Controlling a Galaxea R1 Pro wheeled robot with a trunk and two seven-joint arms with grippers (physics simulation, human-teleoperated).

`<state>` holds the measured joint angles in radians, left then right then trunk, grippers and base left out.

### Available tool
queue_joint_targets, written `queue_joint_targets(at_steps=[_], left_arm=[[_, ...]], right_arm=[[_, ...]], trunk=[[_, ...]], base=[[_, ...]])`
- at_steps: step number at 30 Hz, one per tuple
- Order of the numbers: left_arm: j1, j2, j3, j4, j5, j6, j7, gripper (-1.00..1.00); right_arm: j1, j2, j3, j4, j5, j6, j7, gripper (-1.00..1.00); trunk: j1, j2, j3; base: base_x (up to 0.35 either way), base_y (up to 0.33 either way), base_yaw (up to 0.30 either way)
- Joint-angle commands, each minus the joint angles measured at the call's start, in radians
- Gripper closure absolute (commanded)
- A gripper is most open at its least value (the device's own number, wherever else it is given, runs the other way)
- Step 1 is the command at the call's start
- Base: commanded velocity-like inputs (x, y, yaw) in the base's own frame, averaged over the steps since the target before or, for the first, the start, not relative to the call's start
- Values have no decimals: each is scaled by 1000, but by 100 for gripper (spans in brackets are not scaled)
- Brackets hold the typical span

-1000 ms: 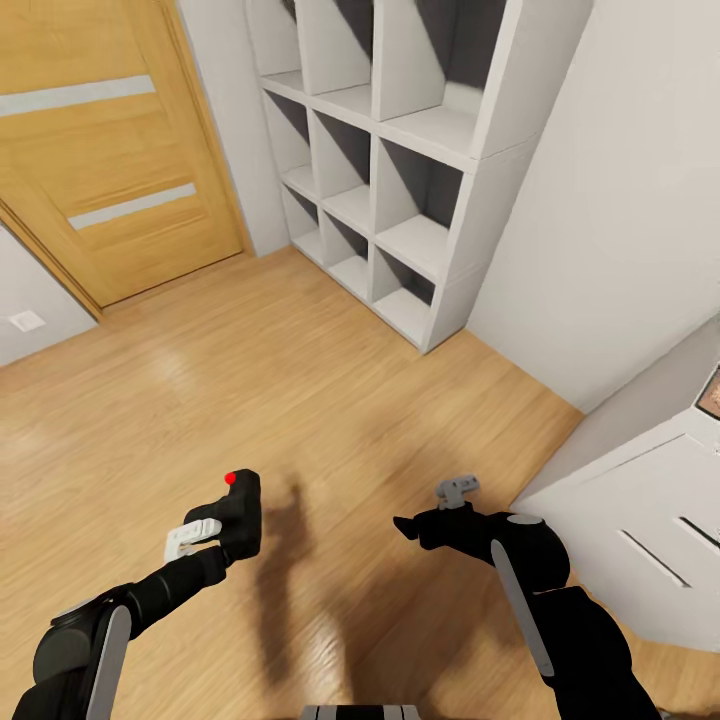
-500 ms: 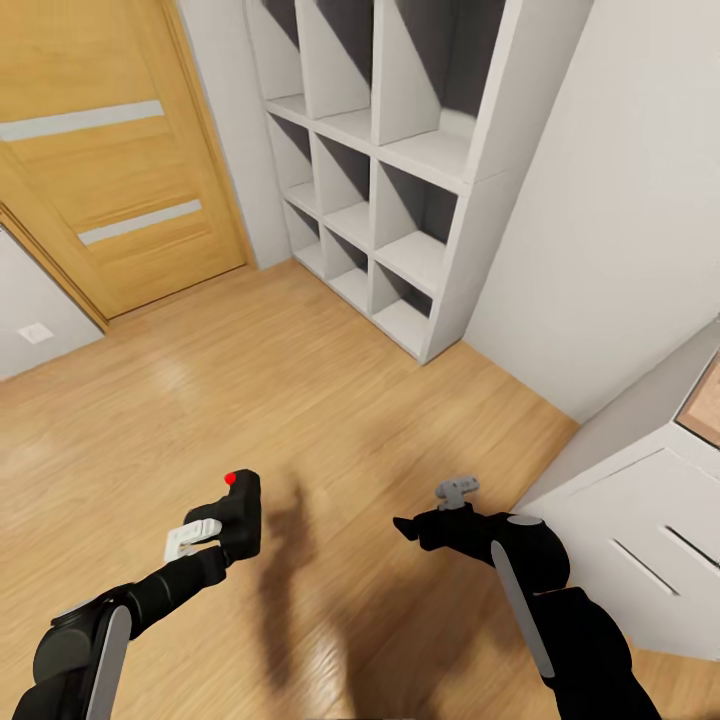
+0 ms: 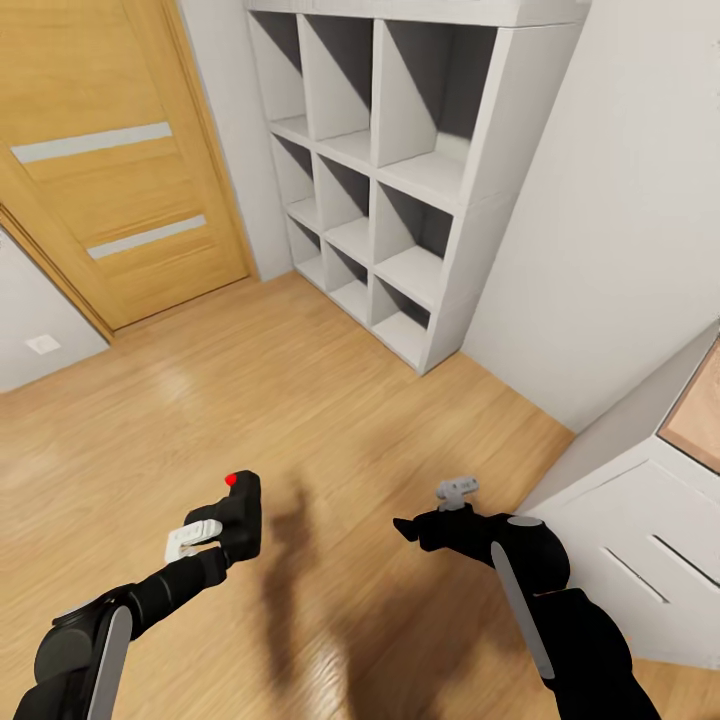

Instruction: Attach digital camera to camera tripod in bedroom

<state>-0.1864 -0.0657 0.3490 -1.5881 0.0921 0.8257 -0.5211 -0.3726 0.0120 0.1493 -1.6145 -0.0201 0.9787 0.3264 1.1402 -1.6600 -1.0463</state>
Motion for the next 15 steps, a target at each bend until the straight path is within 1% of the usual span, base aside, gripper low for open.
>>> queue_joint_targets(at_steps=[1, 6, 15], left_arm=[[-1, -1, 2, 0, 9, 9, 1, 100], [-1, 0, 2, 1, 8, 9, 1, 100], [-1, 0, 2, 2, 7, 10, 1, 100]], right_arm=[[0, 0, 0, -1, -1, 5, 0, -100], [0, 0, 1, -1, -1, 6, 0, -100], [0, 0, 1, -1, -1, 6, 0, -100]], trunk=[[-4, 7, 4], [-23, 42, 28], [-58, 105, 71]], base=[[0, 0, -13], [0, 0, -44], [0, 0, -92]])
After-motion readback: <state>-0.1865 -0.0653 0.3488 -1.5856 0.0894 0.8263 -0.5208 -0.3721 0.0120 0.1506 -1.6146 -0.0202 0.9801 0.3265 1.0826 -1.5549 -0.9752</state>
